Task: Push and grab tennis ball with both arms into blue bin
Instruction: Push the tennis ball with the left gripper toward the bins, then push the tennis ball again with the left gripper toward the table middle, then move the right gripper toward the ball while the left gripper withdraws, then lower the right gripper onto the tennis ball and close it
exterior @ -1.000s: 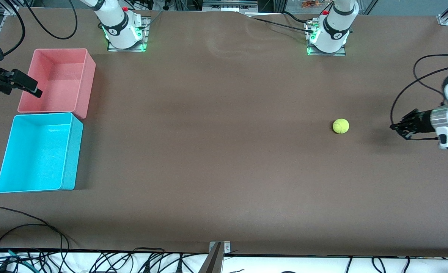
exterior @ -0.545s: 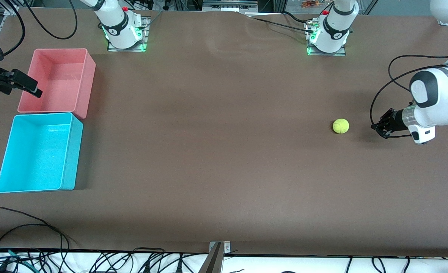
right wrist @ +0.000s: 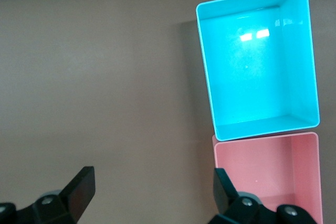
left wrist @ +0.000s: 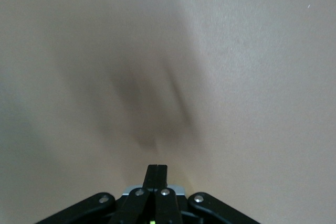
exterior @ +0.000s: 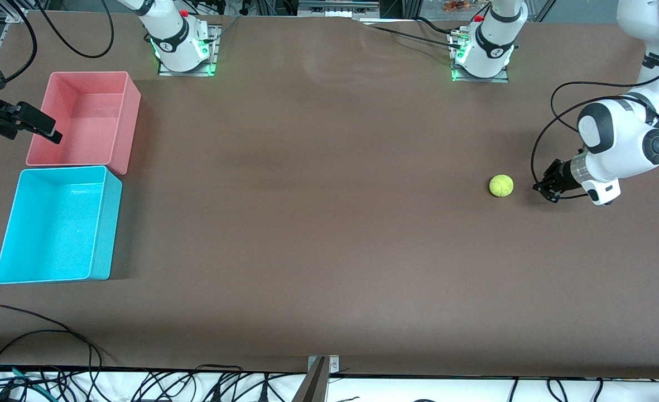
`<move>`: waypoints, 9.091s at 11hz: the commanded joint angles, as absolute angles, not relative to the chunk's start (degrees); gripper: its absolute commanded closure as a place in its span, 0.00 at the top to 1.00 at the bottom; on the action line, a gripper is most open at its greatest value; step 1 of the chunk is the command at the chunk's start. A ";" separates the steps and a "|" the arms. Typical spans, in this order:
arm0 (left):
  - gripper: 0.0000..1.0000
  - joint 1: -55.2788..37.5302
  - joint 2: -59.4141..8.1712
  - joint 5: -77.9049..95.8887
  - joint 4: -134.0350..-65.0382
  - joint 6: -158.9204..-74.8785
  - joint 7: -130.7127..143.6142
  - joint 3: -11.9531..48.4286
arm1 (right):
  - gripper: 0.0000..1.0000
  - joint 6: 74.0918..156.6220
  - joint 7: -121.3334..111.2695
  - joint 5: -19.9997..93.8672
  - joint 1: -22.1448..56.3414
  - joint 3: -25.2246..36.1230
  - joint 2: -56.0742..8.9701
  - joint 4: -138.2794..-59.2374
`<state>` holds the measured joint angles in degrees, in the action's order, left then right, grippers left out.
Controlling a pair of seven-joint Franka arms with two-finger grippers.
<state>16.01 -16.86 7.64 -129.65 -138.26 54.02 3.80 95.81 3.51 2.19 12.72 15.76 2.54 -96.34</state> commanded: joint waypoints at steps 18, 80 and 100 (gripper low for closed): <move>0.00 4.85 -18.19 6.77 -131.84 -143.61 86.46 12.13 | 1.00 94.75 3.34 2.55 12.83 15.82 2.20 -95.19; 0.00 36.37 -9.67 3.60 -98.02 -99.67 19.15 28.65 | 1.00 110.46 3.51 6.78 13.27 6.10 -14.39 -94.57; 1.00 -6.24 1.85 -0.97 -98.00 -102.04 -3.16 -2.64 | 1.00 144.23 3.16 0.17 34.54 -2.90 -46.66 -81.65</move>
